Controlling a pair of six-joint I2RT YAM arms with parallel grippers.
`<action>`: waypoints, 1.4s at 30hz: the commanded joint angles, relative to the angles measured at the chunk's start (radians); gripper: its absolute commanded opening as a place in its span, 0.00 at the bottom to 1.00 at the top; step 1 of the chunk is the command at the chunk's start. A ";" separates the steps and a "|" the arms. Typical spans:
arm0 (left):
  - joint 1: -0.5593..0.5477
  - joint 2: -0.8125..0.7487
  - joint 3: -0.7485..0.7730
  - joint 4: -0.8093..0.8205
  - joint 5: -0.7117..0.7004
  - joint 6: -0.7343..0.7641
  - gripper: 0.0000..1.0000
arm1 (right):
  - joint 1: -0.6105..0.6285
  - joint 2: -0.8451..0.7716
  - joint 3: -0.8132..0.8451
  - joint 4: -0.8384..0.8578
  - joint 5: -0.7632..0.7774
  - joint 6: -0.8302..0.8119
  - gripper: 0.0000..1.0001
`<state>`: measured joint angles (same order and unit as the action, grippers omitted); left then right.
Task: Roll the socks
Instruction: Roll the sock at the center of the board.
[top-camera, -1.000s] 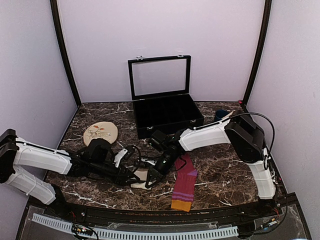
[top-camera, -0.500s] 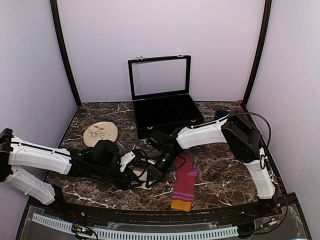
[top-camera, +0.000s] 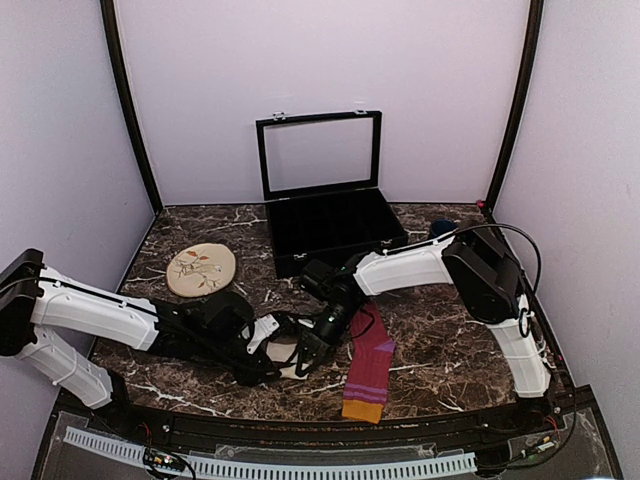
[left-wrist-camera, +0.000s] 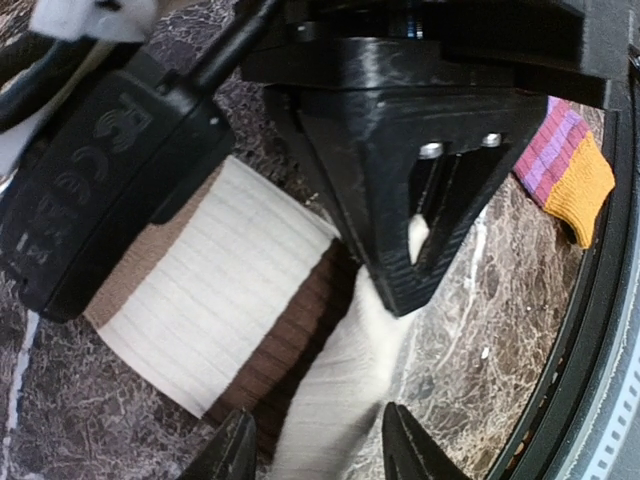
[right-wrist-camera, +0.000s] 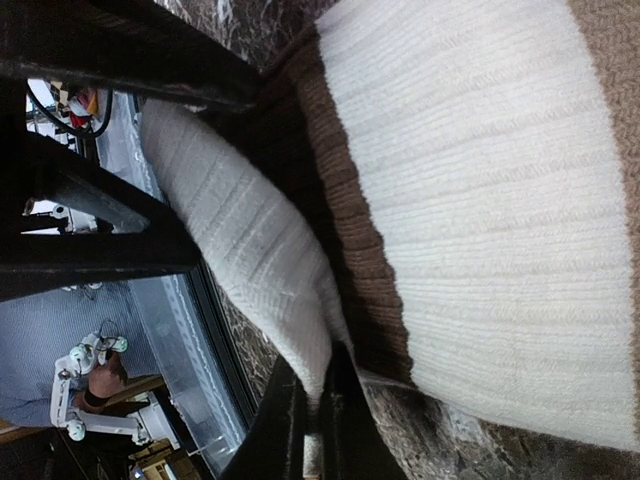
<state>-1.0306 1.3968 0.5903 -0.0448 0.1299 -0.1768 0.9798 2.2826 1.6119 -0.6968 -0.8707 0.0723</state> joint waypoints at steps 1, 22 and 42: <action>-0.003 0.014 -0.010 -0.011 -0.012 0.017 0.43 | -0.010 0.026 0.013 -0.050 0.009 -0.021 0.00; -0.003 0.060 -0.042 0.084 0.066 -0.009 0.09 | -0.020 0.037 0.036 -0.109 0.002 -0.056 0.00; 0.199 0.102 -0.059 0.147 0.386 -0.183 0.00 | -0.034 -0.053 -0.088 -0.022 0.059 -0.065 0.33</action>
<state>-0.8898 1.4944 0.5369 0.1226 0.4011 -0.3191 0.9600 2.2620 1.5814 -0.7521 -0.8921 0.0055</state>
